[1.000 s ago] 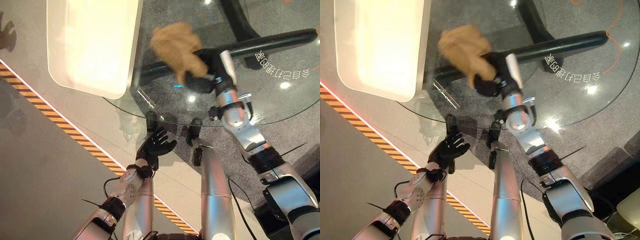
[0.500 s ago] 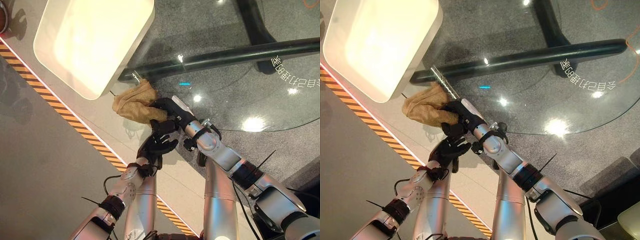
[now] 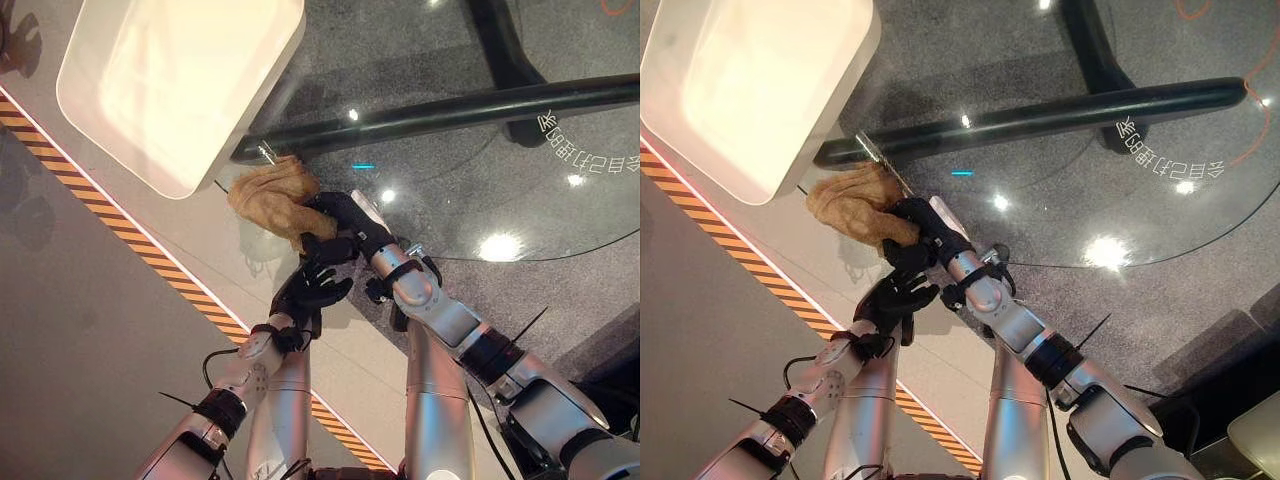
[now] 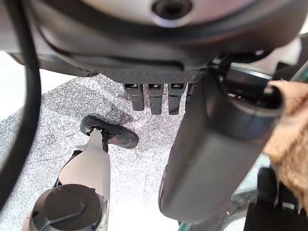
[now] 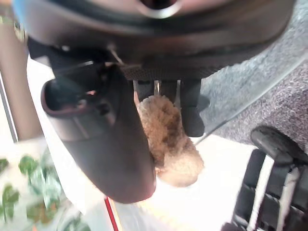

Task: Wipe the table with a cloth and put it in the basket.

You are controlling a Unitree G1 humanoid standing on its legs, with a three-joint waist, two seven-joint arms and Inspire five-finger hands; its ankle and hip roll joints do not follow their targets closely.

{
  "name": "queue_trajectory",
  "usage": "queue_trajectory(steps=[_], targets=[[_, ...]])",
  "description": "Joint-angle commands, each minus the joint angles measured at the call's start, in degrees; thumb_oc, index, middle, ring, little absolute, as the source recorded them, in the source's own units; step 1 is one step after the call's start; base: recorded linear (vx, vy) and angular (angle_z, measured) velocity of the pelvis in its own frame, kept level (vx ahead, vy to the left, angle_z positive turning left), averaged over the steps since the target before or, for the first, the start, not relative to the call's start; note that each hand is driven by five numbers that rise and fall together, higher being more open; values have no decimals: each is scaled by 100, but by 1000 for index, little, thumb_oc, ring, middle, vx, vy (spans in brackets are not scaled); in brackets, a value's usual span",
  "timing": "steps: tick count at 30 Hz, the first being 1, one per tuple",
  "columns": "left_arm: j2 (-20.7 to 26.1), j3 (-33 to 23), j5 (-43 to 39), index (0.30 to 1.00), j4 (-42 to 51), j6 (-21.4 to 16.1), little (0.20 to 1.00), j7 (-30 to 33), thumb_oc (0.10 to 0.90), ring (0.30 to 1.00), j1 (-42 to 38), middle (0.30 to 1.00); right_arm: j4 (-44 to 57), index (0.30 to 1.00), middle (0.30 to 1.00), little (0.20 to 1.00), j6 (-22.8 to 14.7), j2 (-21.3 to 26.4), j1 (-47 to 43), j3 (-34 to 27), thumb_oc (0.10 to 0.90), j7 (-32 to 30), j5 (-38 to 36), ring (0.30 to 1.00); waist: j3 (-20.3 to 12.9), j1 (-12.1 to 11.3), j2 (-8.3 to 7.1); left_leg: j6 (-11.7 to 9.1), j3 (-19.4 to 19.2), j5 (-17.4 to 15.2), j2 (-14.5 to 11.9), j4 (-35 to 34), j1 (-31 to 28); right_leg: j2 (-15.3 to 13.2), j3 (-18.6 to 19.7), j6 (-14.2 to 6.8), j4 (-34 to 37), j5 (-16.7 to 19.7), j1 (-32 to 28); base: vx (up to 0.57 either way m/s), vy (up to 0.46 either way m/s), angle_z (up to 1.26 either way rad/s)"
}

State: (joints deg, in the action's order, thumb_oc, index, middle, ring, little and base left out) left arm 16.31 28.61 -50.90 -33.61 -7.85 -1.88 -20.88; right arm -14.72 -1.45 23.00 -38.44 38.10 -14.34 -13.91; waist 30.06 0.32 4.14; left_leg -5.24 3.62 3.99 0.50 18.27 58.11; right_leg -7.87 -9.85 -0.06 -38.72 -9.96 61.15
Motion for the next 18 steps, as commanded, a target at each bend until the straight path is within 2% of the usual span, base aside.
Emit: queue_trajectory(steps=[1, 2, 5, 10, 18], targets=[[-65, 298, -58, 900, 46, 100, 900, -26, 800, 900, 451, 900, 205, 300, 300, 200, -400, 154, 162, -627, 100, -705, -207, 300, -27, -25, -48, 597, -522, -676, 377, 1144, 175, 369, 228, -275, 1288, 1090, -93, 0, 0, 0], [-77, 273, -35, 900, -5, 68, 900, -41, 800, 900, 492, 900, 220, 300, 300, 200, -523, 206, 143, -964, 100, -990, -301, 300, -27, -12, -75, 605, -525, -714, 359, 1175, 165, 373, 240, -285, 1250, 1093, -92, 0, 0, 0], [-85, 228, -16, 900, -52, 35, 900, -70, 800, 900, 556, 900, 285, 300, 300, 200, -587, 312, 127, -1363, 100, -1282, -413, 300, -27, 11, -106, 616, -529, -749, 337, 1194, 133, 387, 259, -291, 1215, 1096, -102, 3, -3, -1], [-76, 149, 32, 900, -122, -33, 900, -139, 800, 900, 673, 900, 399, 300, 300, 200, -567, 520, 111, -1928, 100, -1542, -530, 300, -27, 39, -163, 624, -529, -804, 320, 1228, 101, 414, 282, -300, 1212, 1110, -132, 6, -17, -3], [-55, 43, 110, 900, -217, -137, 900, -260, 800, 900, 792, 900, 376, 300, 300, 200, -454, 811, 45, -2361, 100, -1858, -531, 300, -27, 47, -199, 649, -530, -850, 309, 1223, 71, 447, 288, -297, 1245, 1112, -163, 1, -22, -3]])
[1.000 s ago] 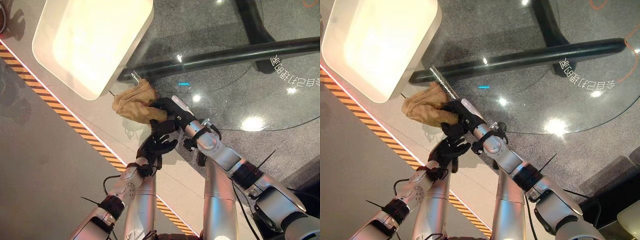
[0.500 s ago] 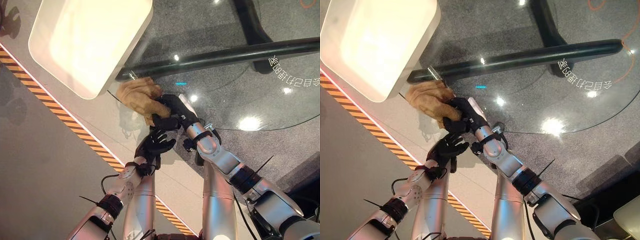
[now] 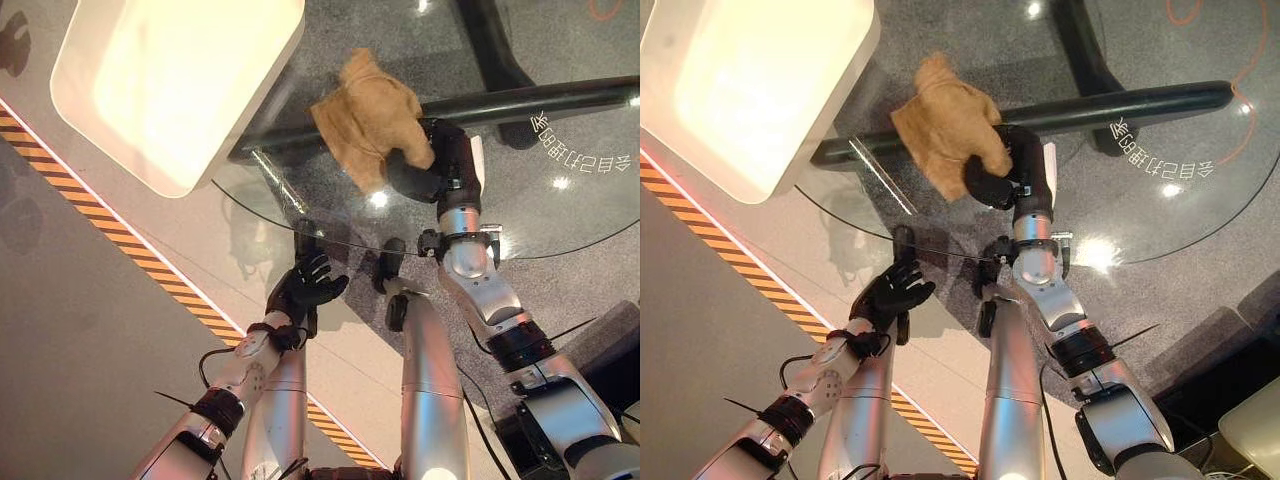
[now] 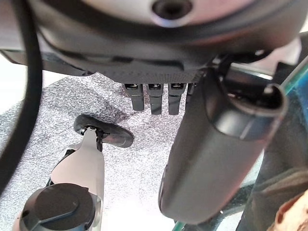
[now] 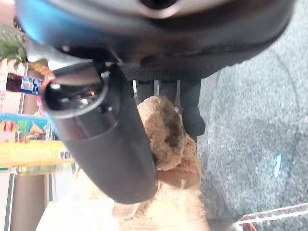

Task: Wipe the table with a cloth and put it in the basket.

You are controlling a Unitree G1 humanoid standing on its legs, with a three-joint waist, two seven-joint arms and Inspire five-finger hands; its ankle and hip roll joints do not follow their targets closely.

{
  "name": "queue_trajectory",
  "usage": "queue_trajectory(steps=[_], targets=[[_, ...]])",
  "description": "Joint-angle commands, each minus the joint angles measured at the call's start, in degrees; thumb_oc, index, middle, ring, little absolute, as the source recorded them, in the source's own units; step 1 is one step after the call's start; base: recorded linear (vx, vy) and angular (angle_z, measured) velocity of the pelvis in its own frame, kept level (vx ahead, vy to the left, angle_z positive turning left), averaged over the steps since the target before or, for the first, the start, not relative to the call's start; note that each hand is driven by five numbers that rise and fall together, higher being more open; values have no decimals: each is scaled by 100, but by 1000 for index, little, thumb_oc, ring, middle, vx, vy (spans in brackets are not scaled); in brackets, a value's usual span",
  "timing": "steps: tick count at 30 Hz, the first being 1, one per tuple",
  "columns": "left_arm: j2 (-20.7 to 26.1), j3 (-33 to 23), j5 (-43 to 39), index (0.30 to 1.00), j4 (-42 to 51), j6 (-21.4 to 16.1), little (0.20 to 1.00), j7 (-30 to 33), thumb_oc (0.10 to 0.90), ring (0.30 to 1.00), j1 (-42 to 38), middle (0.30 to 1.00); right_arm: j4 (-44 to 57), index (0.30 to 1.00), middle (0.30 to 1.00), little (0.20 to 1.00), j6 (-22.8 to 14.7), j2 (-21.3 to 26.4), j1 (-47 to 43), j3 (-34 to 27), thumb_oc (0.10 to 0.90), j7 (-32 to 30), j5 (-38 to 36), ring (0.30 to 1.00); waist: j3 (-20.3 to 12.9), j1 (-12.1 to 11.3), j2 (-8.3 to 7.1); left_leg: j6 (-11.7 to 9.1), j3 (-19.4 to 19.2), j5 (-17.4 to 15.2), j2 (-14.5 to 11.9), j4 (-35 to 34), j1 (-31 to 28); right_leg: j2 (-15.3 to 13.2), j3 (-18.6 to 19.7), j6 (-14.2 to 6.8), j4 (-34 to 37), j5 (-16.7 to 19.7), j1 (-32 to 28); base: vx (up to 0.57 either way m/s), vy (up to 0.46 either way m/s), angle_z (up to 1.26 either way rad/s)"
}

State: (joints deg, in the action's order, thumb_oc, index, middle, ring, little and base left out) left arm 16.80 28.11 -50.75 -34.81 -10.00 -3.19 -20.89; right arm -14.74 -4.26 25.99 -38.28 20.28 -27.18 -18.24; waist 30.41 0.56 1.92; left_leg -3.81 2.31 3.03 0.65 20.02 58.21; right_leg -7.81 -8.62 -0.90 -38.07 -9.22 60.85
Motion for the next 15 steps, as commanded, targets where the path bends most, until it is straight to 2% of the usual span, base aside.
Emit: queue_trajectory(steps=[1, 7, 10, 11, 12, 13, 15], targets=[[-80, 77, 107, 900, -85, 74, 900, -149, 800, 900, 817, 900, 324, 300, 300, 200, -185, 591, -2, -662, 100, -662, -163, 300, -62, 21, 23, 507, -402, -756, 297, 1026, 42, 454, 166, -210, 1217, 1043, -158, -5, -32, -1], [-58, 98, 93, 900, -106, 36, 900, -178, 800, 900, 837, 900, 99, 300, 300, 200, -205, 746, -125, -801, 100, -911, -228, 300, -62, 11, 32, 511, -396, -776, 299, 1025, 43, 466, 164, -204, 1248, 1042, -171, 0, 0, 0], [-9, 134, 63, 900, -97, -11, 900, -196, 800, 900, 862, 900, -212, 300, 300, 200, -97, 1005, -329, -968, 100, -1273, -274, 300, -62, 2, 38, 505, -408, -793, 293, 986, 10, 487, 157, -206, 1310, 1040, -217, -22, -14, -3], [11, 103, 54, 900, -89, -22, 900, -189, 800, 900, 741, 900, -257, 300, 300, 200, -60, 1071, -456, -1023, 100, -1358, -254, 300, -62, 26, 25, 528, -448, -611, 309, 938, 228, 459, 127, -163, 1392, 1213, -23, -51, -14, -7], [21, 106, 46, 900, -88, -35, 900, -190, 800, 900, 749, 900, -316, 300, 300, 200, -30, 1120, -458, -1053, 100, -1439, -252, 300, -62, 31, 20, 527, -452, -612, 307, 934, 225, 462, 128, -161, 1405, 1212, -32, -3, -7, -4], [11, 138, 43, 900, -99, -36, 900, -195, 800, 900, 858, 900, -338, 300, 300, 200, -26, 1107, -363, -1026, 100, -1449, -256, 300, -62, 14, 31, 503, -414, -781, 294, 971, 26, 490, 160, -204, 1339, 1056, -210, 46, -4, -2], [32, 148, 27, 900, -74, -54, 900, -199, 800, 900, 880, 900, -501, 300, 300, 200, 33, 1236, -380, -1078, 100, -1670, -248, 300, -62, 17, 32, 502, -417, -782, 288, 943, 6, 497, 164, -202, 1370, 1057, -229, 2, -10, -1]])
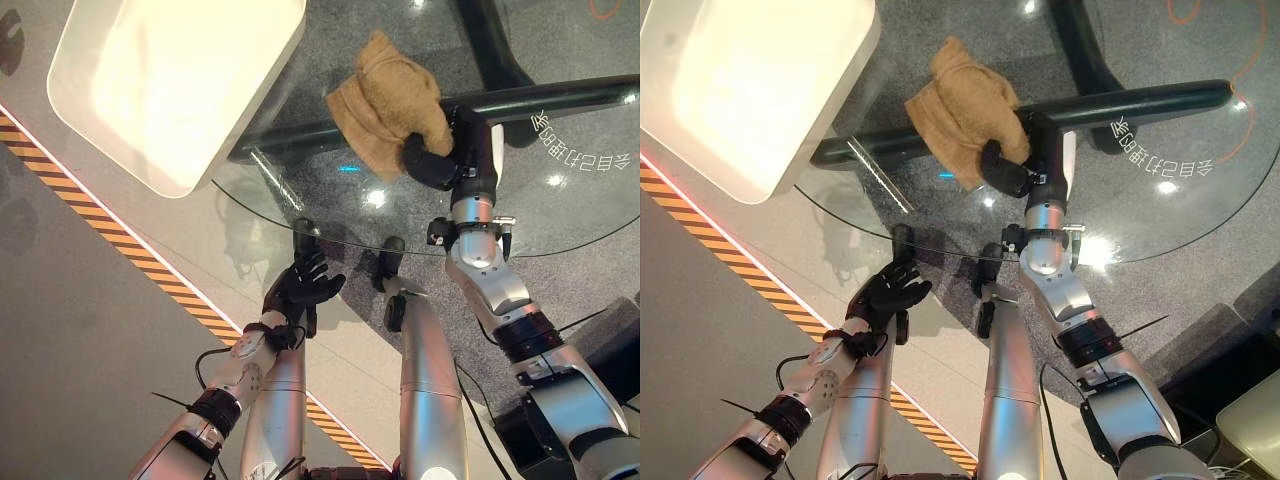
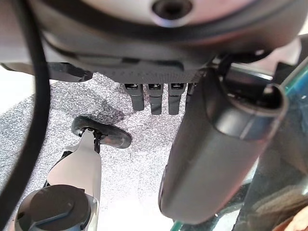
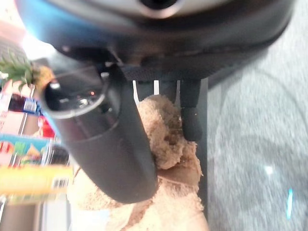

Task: Wipe the table with a cloth and put it in the basket.

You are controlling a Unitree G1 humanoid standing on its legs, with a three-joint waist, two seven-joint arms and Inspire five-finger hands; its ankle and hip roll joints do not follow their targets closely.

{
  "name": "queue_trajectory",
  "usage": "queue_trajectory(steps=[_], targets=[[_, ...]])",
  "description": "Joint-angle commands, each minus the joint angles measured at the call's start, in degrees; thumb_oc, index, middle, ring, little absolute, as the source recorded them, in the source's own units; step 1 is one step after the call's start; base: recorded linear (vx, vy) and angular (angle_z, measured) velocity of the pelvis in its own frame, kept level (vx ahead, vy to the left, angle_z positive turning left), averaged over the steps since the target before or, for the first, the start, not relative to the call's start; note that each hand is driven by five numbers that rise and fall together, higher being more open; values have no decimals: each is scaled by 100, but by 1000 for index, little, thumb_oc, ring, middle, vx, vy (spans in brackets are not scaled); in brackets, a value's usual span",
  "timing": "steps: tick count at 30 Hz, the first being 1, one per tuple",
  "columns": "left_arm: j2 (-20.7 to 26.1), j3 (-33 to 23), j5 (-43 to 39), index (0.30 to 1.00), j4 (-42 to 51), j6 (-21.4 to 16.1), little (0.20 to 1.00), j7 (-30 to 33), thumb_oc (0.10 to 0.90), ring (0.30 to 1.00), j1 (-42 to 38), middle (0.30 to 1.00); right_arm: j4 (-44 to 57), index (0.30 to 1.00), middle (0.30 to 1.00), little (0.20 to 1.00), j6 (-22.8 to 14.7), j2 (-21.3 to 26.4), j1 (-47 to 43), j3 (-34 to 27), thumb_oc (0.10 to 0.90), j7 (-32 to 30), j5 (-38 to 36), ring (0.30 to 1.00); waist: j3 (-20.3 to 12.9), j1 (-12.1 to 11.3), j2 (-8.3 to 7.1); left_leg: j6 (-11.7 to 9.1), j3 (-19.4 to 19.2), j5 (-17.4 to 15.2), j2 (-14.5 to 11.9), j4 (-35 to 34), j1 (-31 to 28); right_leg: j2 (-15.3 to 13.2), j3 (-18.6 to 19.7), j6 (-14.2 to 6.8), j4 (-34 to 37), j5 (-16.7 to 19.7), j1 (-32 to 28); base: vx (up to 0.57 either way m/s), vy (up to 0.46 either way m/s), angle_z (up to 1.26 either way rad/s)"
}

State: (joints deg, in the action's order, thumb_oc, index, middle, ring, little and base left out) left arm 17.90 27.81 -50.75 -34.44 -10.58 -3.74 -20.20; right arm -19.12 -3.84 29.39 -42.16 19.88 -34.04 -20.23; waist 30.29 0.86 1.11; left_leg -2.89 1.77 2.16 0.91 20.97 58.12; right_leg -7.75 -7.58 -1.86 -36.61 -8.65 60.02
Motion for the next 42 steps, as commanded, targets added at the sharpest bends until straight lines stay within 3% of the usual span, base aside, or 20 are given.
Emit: queue_trajectory(steps=[1, 7, 13, 26, 36, 40, 42], targets=[[-45, 147, 29, 900, -55, 11, 900, -128, 800, 900, 724, 900, -242, 300, 300, 200, -83, 1037, -94, -1143, 100, -1190, -169, 300, -49, 1, 103, 432, -409, -538, 277, 798, 204, 468, 25, -64, 1319, 1157, 15, -44, -19, -3], [65, 217, -61, 900, 61, -2, 900, -96, 800, 900, 912, 900, -548, 300, 300, 200, -402, 1189, 194, -1424, 100, -1832, -417, 300, -49, 23, 99, 411, -379, -718, 269, 795, -4, 528, 76, -119, 1331, 1038, -188, 15, -11, -1], [111, 215, -68, 900, 102, -83, 900, -107, 800, 900, 815, 900, -701, 300, 300, 200, -549, 1310, 202, -1649, 100, -2447, -528, 300, -49, 83, 91, 445, -445, -542, 304, 693, 174, 533, 88, -81, 1519, 1241, -43, -24, -6, -1], [130, 251, -140, 900, 98, -74, 900, -117, 800, 900, 812, 900, -889, 300, 300, 200, -774, 1320, 187, -1797, 100, -3109, -657, 300, -49, 82, 147, 425, -458, -524, 314, 611, 115, 529, 128, -75, 1616, 1245, -117, -1, -1, -1], [51, 276, -145, 900, 56, -72, 900, -144, 800, 900, 722, 900, -746, 300, 300, 200, -939, 1097, -40, -1769, 100, -3661, -244, 300, -49, 35, 183, 435, -438, -513, 332, 582, 115, 534, 128, -73, 1613, 1238, -108, 0, 0, 0], [31, 272, -122, 900, 79, -43, 900, -119, 800, 900, 731, 900, -552, 300, 300, 200, -775, 1053, -95, -1738, 100, -3504, -38, 300, -49, 24, 191, 438, -433, -511, 347, 579, 108, 533, 122, -75, 1616, 1238, -116, 0, 0, 0], [14, 223, -112, 900, 52, -8, 900, -119, 800, 900, 693, 900, -336, 300, 300, 200, -510, 1010, -191, -1552, 100, -2972, 180, 300, -49, 14, 192, 433, -430, -505, 351, 592, 126, 527, 111, -76, 1595, 1221, -103, 0, 0, 0]])
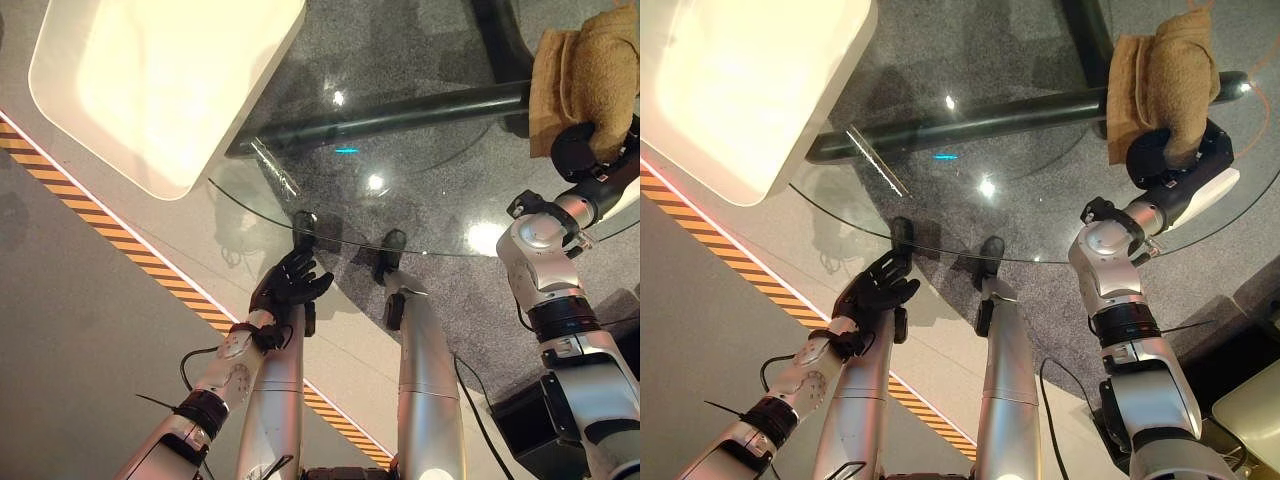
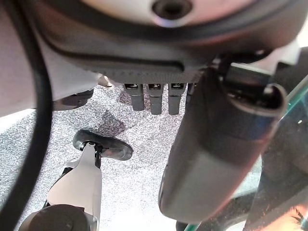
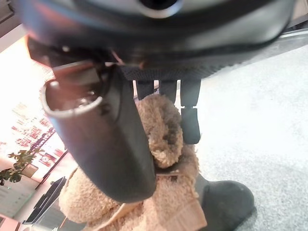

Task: Wipe the table with a cloth and put it in the basket.

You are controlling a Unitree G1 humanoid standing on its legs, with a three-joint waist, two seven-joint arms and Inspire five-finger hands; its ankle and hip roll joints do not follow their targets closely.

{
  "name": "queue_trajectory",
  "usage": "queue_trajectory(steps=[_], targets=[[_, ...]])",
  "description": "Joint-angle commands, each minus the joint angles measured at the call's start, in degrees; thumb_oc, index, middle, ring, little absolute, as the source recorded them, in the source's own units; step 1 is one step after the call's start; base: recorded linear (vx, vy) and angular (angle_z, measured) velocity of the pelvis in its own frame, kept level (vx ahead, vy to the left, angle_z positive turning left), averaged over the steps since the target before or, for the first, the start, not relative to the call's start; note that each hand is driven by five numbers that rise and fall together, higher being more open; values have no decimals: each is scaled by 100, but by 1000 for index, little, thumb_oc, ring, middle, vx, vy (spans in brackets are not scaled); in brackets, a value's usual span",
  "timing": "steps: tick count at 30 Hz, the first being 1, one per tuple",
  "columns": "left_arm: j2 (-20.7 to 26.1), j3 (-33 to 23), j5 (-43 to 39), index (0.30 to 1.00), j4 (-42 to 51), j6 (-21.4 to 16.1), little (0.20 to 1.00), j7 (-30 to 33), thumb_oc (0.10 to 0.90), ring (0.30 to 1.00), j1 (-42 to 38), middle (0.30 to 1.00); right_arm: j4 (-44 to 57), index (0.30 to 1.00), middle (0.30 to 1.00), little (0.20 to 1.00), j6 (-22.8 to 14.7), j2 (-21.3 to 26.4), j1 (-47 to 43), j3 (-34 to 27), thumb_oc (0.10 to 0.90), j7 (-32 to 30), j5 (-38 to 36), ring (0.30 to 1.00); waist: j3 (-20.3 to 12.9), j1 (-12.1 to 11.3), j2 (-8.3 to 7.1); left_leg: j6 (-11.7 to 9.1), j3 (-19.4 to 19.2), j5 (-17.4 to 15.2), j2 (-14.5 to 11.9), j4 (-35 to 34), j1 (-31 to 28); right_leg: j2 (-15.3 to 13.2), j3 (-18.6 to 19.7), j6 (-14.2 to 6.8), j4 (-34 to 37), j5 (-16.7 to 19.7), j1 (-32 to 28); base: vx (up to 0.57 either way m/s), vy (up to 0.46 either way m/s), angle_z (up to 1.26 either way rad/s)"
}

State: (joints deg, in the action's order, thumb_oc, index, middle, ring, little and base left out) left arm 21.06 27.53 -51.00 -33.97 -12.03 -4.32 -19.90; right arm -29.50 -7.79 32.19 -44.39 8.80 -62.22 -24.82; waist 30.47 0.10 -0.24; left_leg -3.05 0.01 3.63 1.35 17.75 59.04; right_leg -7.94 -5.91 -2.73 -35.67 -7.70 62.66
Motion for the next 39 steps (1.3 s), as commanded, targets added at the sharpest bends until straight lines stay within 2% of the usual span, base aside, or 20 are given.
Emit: queue_trajectory(steps=[1, 2, 4, 5, 6, 7, 8, 9, 10, 11, 12, 18, 28, 39], targets=[[-321, 228, -62, 900, -13, 132, 900, -81, 800, 900, 656, 900, 835, 300, 300, 200, 29, 691, -1, -318, 100, 75, 712, 300, -68, 82, 324, 449, -257, -648, 305, 925, 48, 544, -62, 16, 1494, 1118, -358, 0, 0, 0], [-342, 194, -32, 900, -25, 147, 900, -99, 800, 900, 646, 900, 902, 300, 300, 200, 117, 648, -5, -229, 100, 474, 765, 300, -68, 80, 322, 442, -260, -644, 304, 930, 47, 542, -66, 16, 1481, 1111, -354, 0, 0, 0], [-352, 163, -16, 900, -46, 155, 900, -127, 800, 900, 633, 900, 949, 300, 300, 200, 150, 608, -3, -117, 100, 838, 826, 300, -68, 80, 321, 440, -256, -641, 308, 930, 52, 540, -70, 18, 1478, 1105, -348, 0, 0, 0], [-374, 150, 1, 900, -71, 157, 900, -137, 800, 900, 605, 900, 1076, 300, 300, 200, 200, 489, 45, 50, 100, 1367, 974, 300, -68, 85, 318, 433, -258, -640, 307, 934, 54, 536, -79, 18, 1466, 1088, -343, 0, 0, 0], [-391, 126, 24, 900, -90, 168, 900, -151, 800, 900, 594, 900, 1132, 300, 300, 200, 267, 421, 73, 149, 100, 1646, 1042, 300, -68, 85, 319, 431, -260, -638, 307, 939, 57, 534, -84, 20, 1454, 1079, -336, 0, 0, 0], [-398, 117, 31, 900, -96, 171, 900, -158, 800, 900, 592, 900, 1146, 300, 300, 200, 249, 402, 81, 175, 100, 1713, 1075, 300, -68, 86, 320, 431, -261, -637, 307, 941, 58, 532, -85, 21, 1449, 1076, -334, 41, 6, 1], [-455, 135, 72, 900, -123, 168, 900, -167, 800, 900, 701, 900, 1272, 300, 300, 200, 406, 256, 254, 365, 100, 2127, 1171, 300, -68, 64, 335, 402, -232, -807, 286, 982, -143, 554, -68, -13, 1375, 898, -518, 0, 0, 0], [-455, 89, 86, 900, -130, 163, 900, -177, 800, 900, 592, 900, 1299, 300, 300, 200, 417, 251, 169, 371, 100, 2226, 1190, 300, -68, 83, 325, 426, -275, -636, 300, 950, 60, 523, -101, 29, 1435, 1051, -336, 0, 0, 0], [-468, 68, 101, 900, -165, 153, 900, -212, 800, 900, 585, 900, 1315, 300, 300, 200, 471, 210, 197, 433, 100, 2482, 1155, 300, -68, 85, 325, 424, -278, -633, 301, 952, 63, 519, -106, 31, 1429, 1047, -330, 0, 0, 0], [-494, 83, 120, 900, -201, 152, 900, -240, 800, 900, 693, 900, 1279, 300, 300, 200, 478, 103, 364, 588, 100, 2788, 1116, 300, -68, 65, 341, 386, -247, -797, 283, 1002, -126, 536, -90, -7, 1349, 881, -500, 44, 13, -4], [-505, 76, 125, 900, -234, 152, 900, -258, 800, 900, 694, 900, 1257, 300, 300, 200, 534, 26, 432, 693, 100, 3100, 1042, 300, -68, 55, 345, 381, -251, -805, 278, 1011, -135, 532, -103, -5, 1335, 869, -506, 45, 11, -4], [-534, 35, 166, 900, -379, 102, 900, -311, 800, 900, 611, 900, 946, 300, 300, 200, 499, -262, 660, 1094, 100, 3630, 633, 300, -68, 47, 319, 365, -263, -775, 264, 1016, -115, 497, -150, 6, 1300, 867, -483, -3, 1, -3], [-496, 117, 166, 900, -213, 219, 900, -196, 800, 900, 557, 900, 933, 300, 300, 200, 546, -433, 862, 1523, 100, 4386, 655, 300, -68, 39, 330, 360, -262, -729, 271, 1039, -64, 456, -182, 2, 1249, 900, -418, 0, 0, 0], [-379, 83, 188, 900, 10, 395, 900, -157, 800, 900, 565, 900, 1527, 300, 300, 200, 545, -352, 924, 2151, 100, 6332, 943, 300, -68, 15, 316, 333, -229, -674, 281, 1067, -21, 407, -229, -6, 1197, 873, -381, 0, 0, 0]])
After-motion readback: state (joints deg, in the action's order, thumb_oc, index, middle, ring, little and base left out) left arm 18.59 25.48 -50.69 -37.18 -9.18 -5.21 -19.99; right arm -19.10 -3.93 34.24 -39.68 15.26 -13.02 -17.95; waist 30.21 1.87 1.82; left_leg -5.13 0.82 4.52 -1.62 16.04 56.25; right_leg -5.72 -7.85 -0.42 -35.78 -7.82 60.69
